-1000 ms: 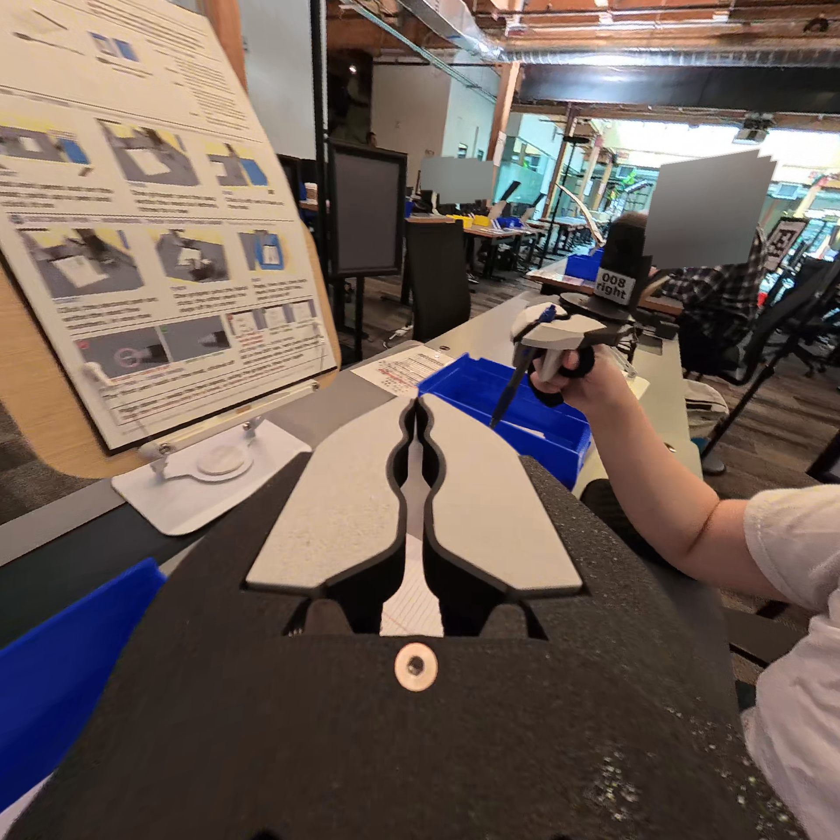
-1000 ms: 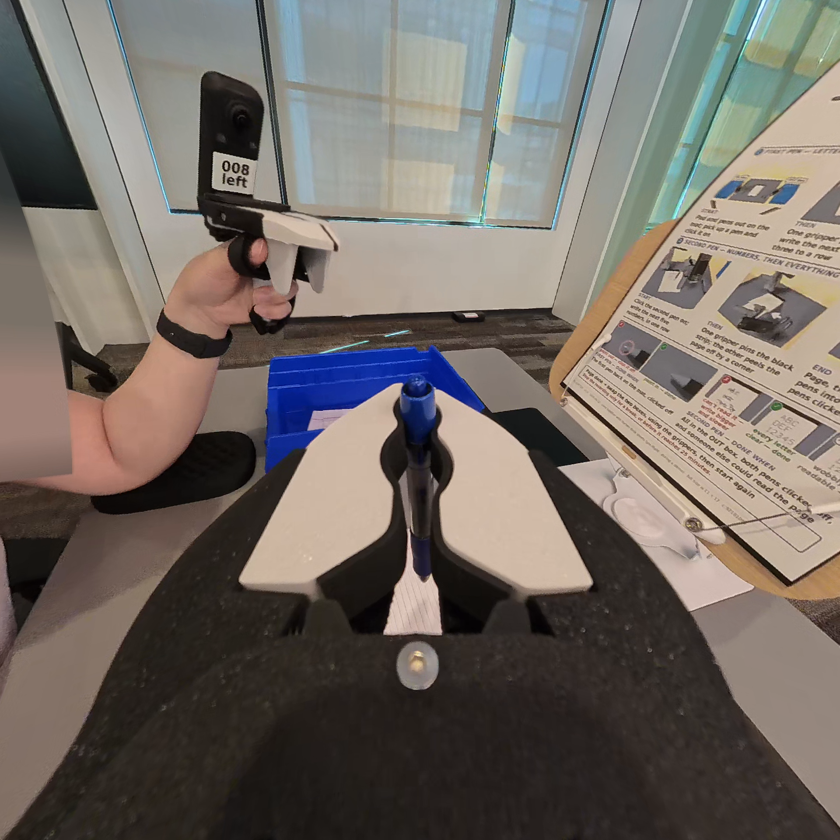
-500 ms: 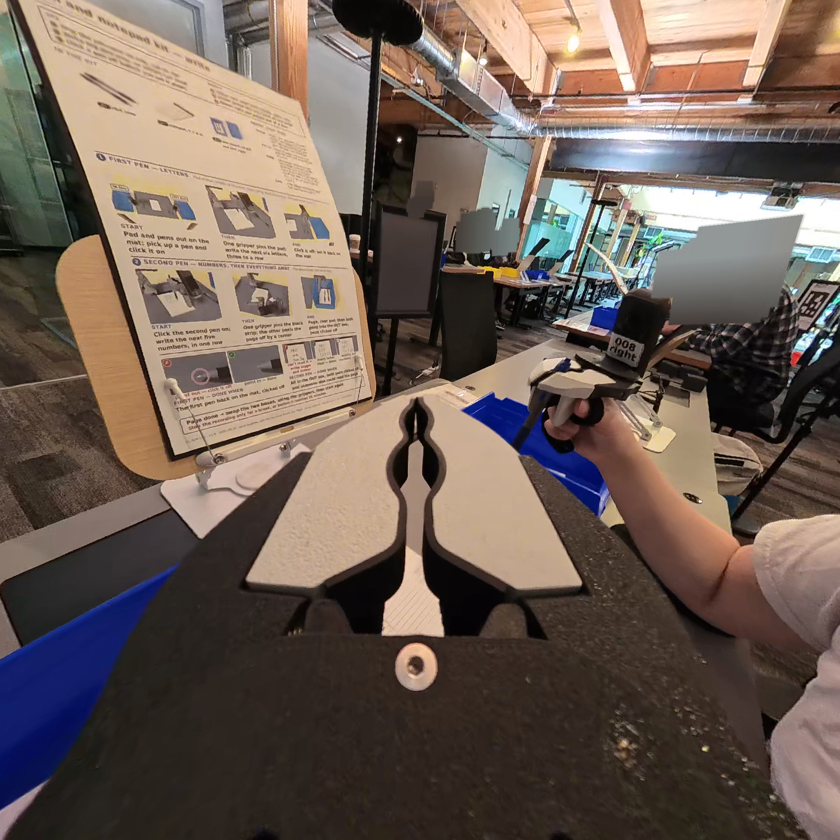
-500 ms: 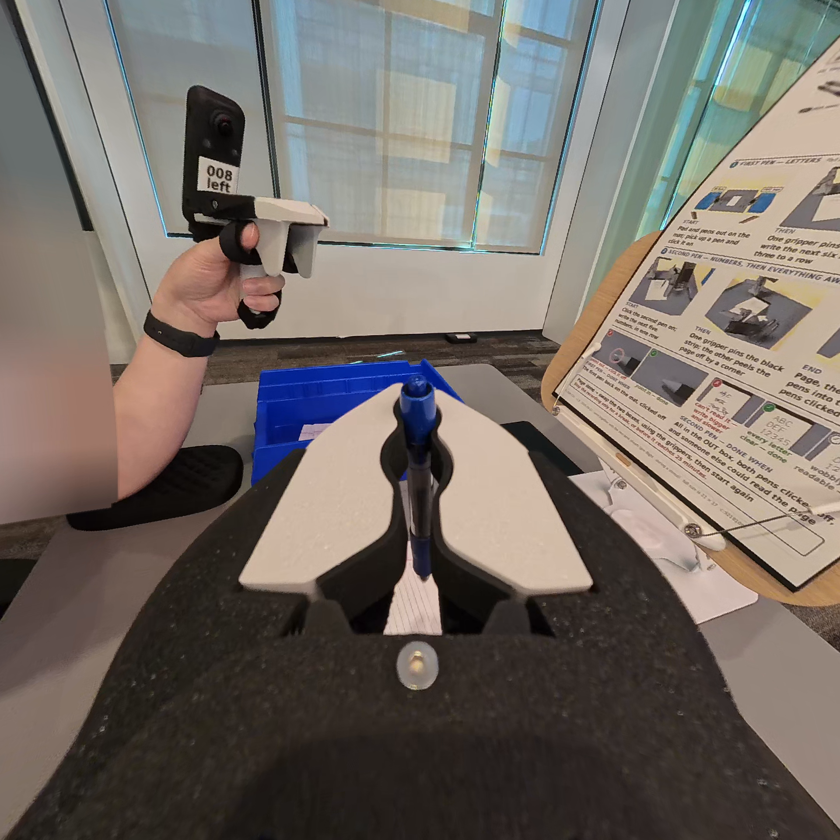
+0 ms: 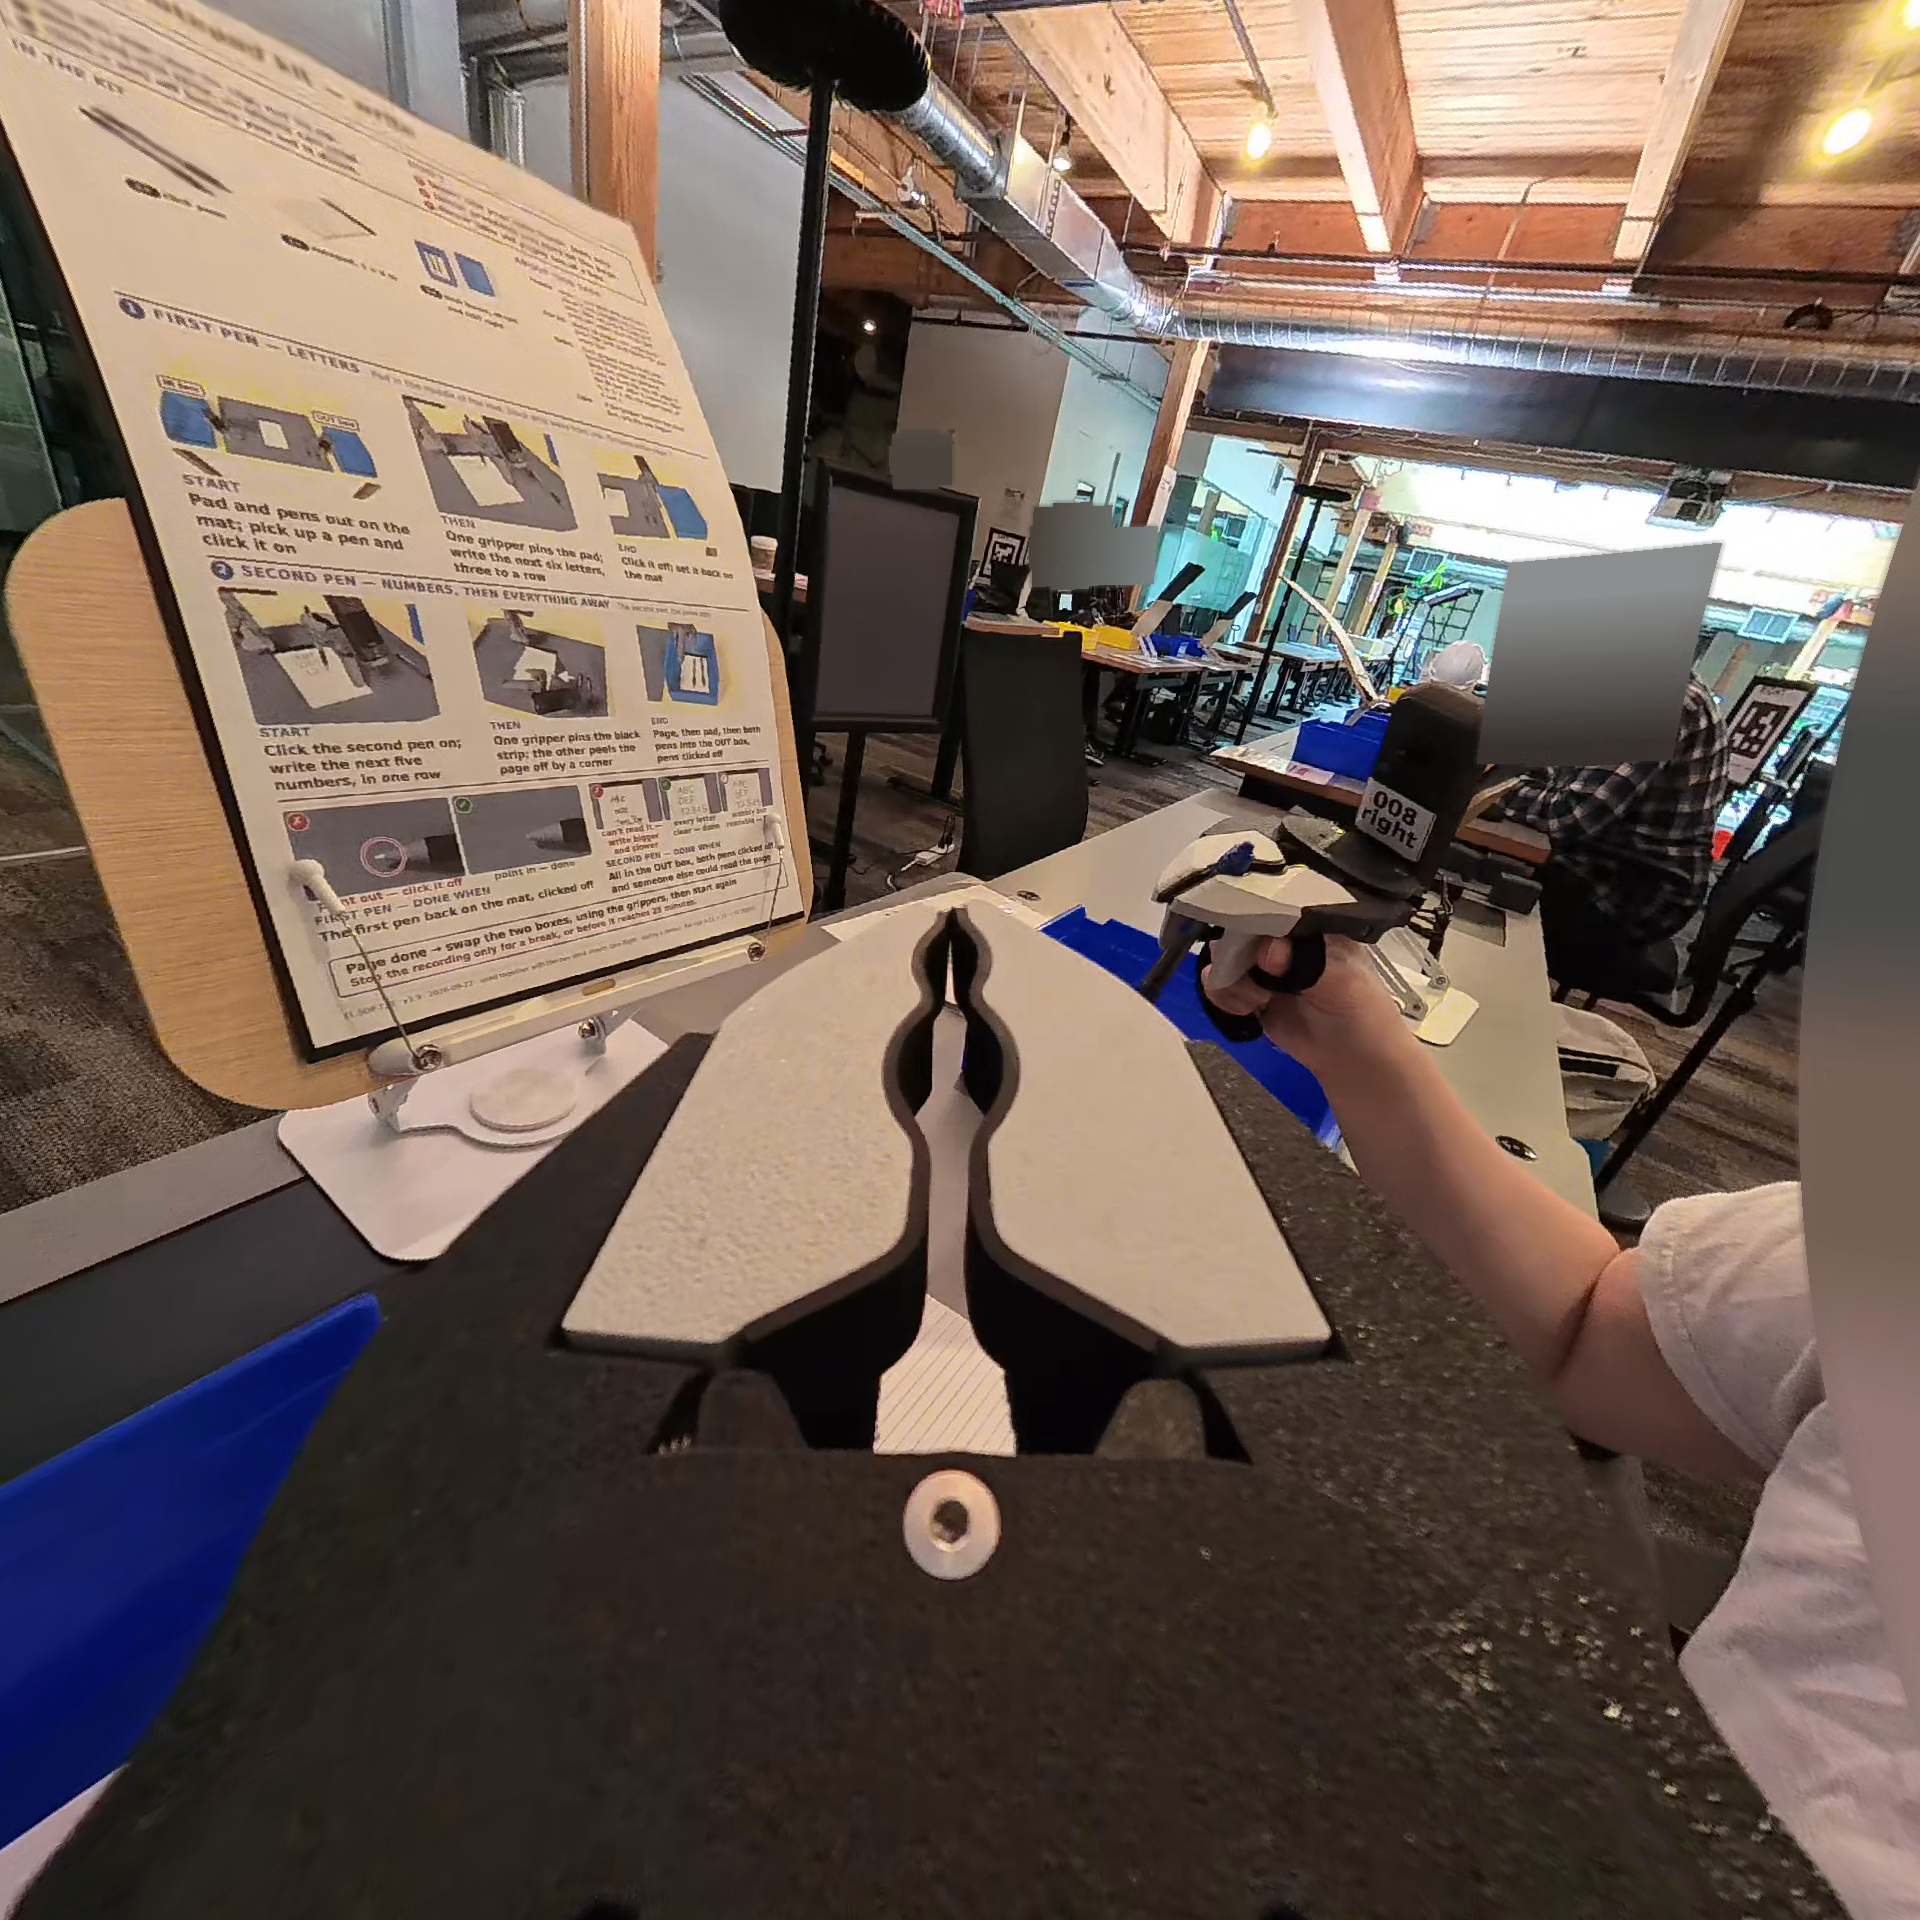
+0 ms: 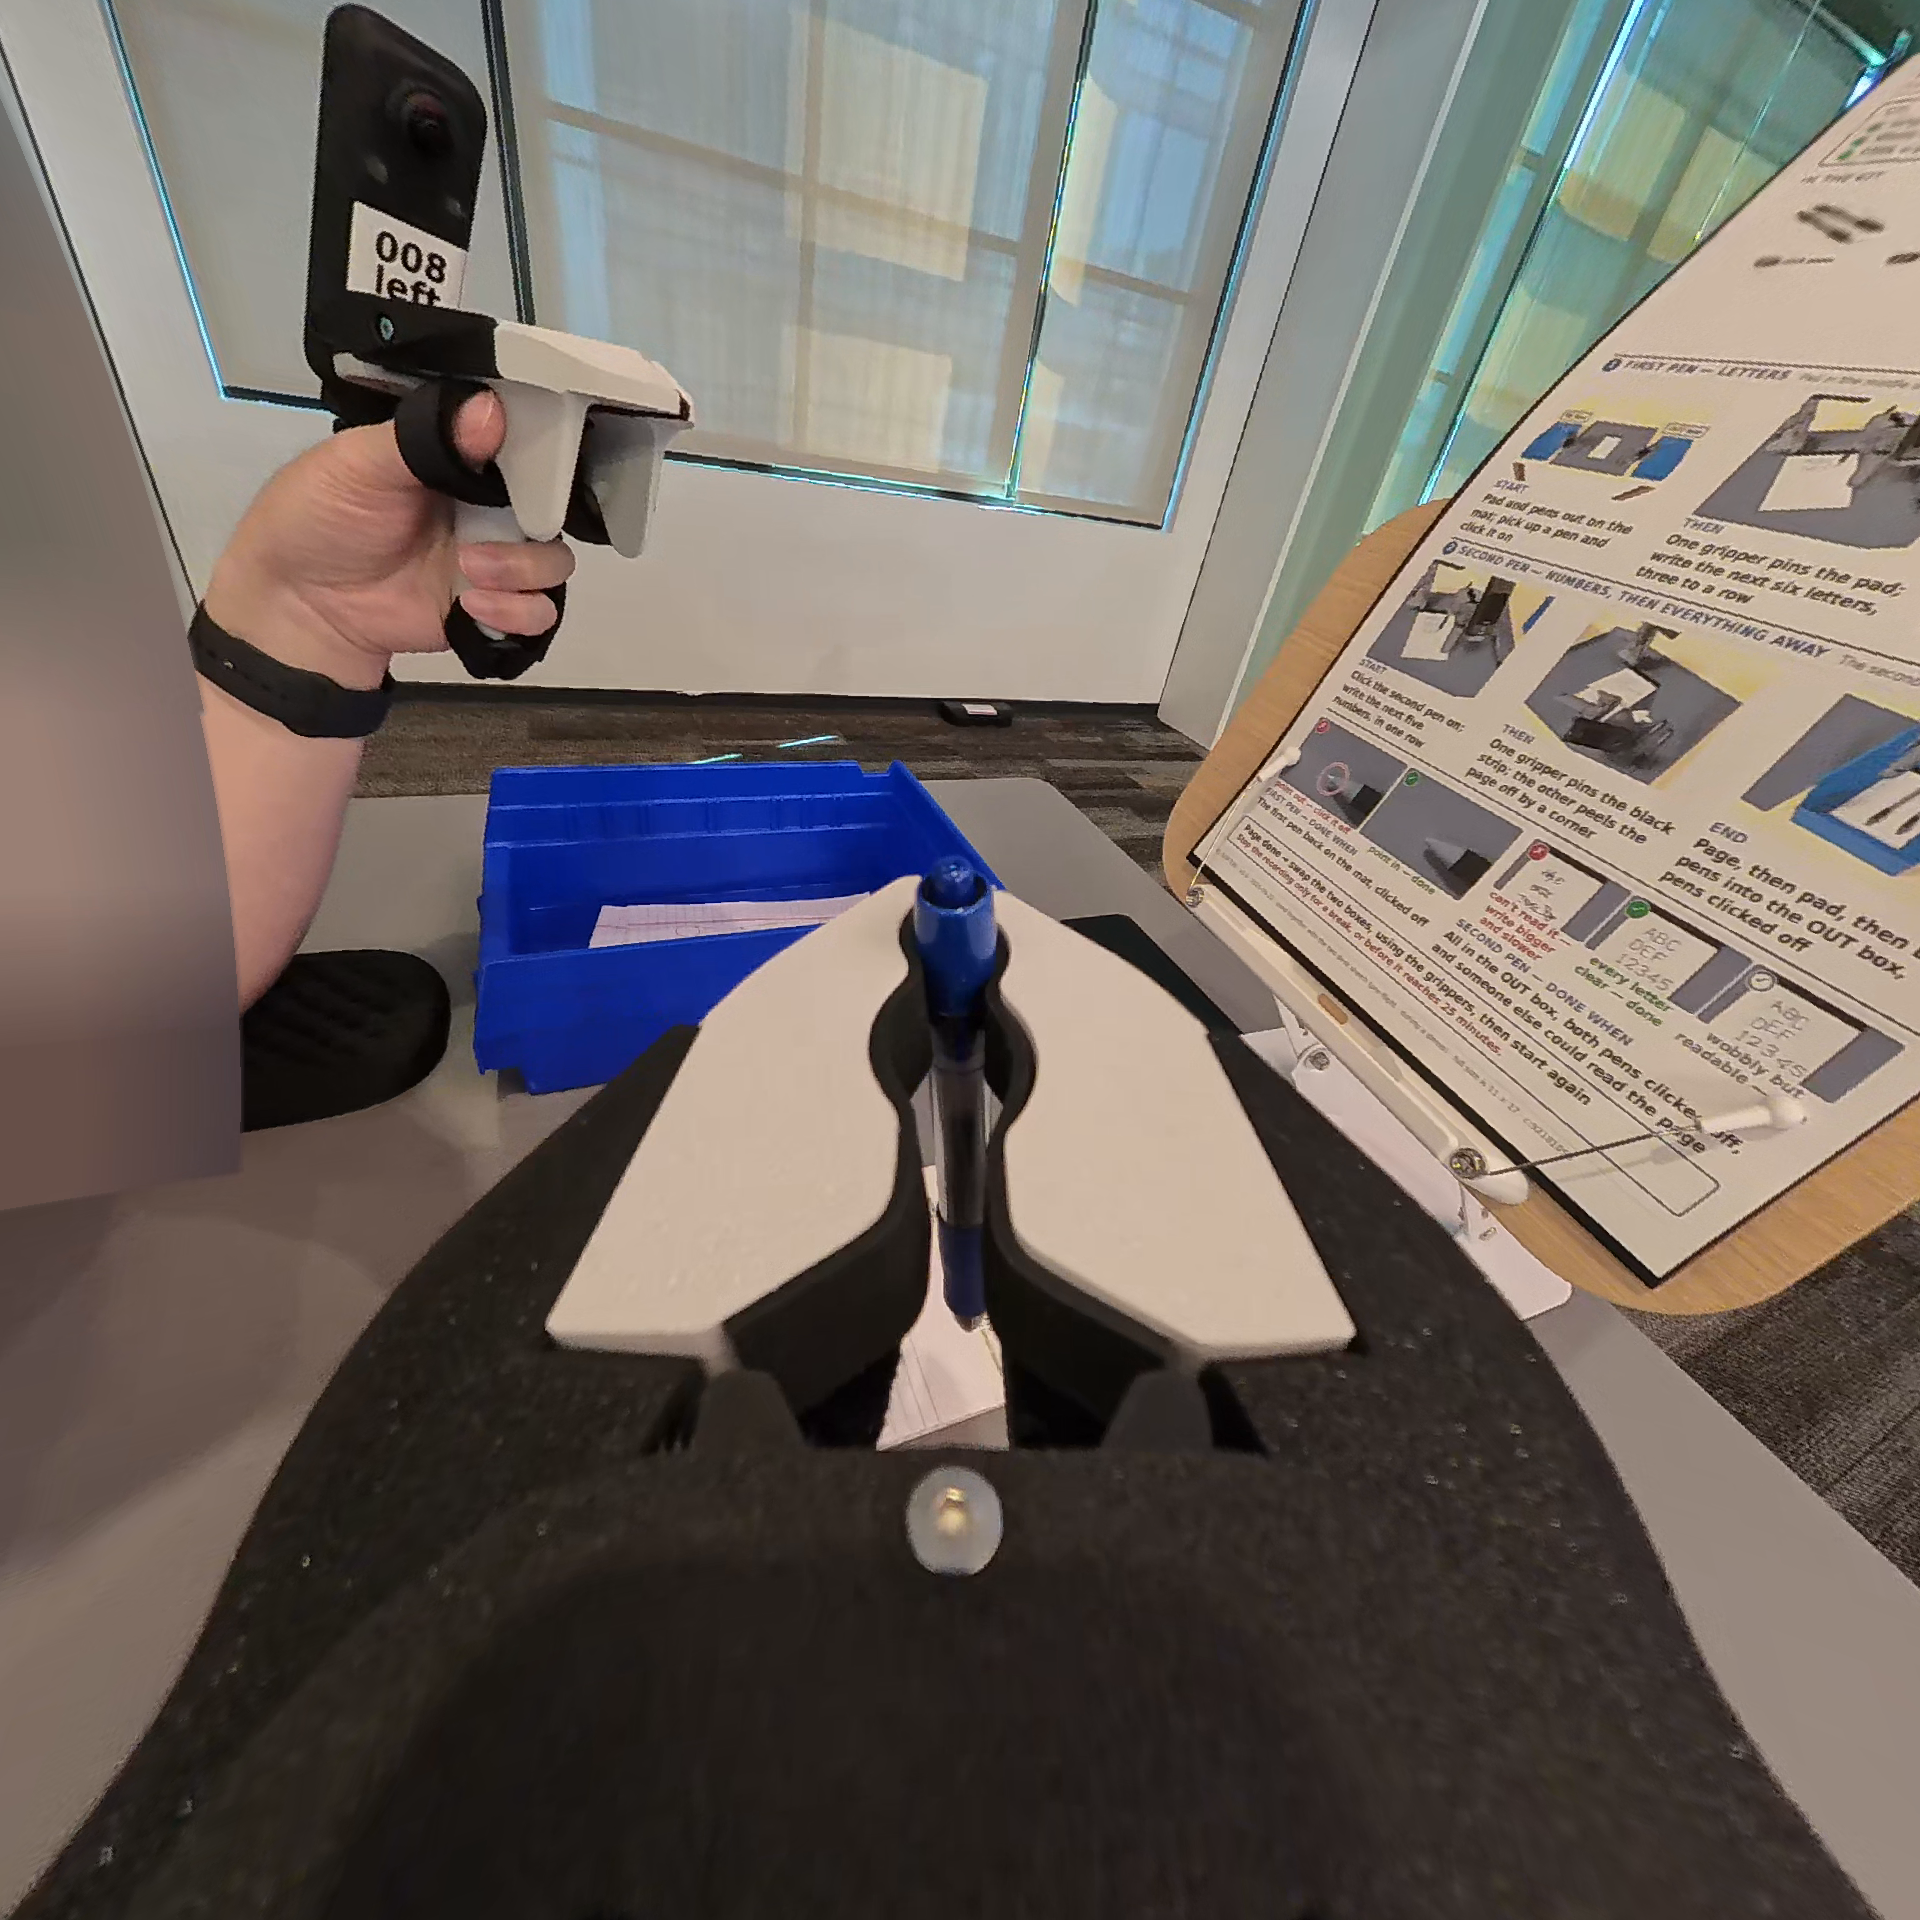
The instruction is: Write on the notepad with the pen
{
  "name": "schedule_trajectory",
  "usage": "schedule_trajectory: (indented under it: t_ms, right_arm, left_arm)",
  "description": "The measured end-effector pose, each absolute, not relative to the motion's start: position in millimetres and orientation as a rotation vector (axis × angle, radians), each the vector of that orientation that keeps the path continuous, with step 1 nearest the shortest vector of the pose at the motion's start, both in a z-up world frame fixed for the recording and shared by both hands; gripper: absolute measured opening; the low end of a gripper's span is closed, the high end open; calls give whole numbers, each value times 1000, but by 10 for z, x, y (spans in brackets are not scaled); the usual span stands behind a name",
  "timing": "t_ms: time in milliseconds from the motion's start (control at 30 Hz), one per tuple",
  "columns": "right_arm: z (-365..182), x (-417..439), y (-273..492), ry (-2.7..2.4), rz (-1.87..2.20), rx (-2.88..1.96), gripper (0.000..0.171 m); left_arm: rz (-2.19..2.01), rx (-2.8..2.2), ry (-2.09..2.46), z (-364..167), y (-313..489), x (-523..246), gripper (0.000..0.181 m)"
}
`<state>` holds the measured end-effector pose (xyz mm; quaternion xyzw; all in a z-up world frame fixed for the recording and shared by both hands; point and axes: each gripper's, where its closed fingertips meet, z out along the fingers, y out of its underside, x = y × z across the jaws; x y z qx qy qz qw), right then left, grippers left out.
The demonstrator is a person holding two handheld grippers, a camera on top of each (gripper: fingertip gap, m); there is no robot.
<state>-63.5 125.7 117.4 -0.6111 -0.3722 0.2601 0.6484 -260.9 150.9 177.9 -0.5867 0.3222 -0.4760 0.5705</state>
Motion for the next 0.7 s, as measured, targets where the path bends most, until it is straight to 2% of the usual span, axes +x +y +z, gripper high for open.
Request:
schedule_trajectory:
  t_ms: [700]
  right_arm:
    - [1279, -516, 1230, -794, 634, -1355, 4]
  left_arm:
    - [-1113, -1388, 740, 1779, 1542, -2646, 2]
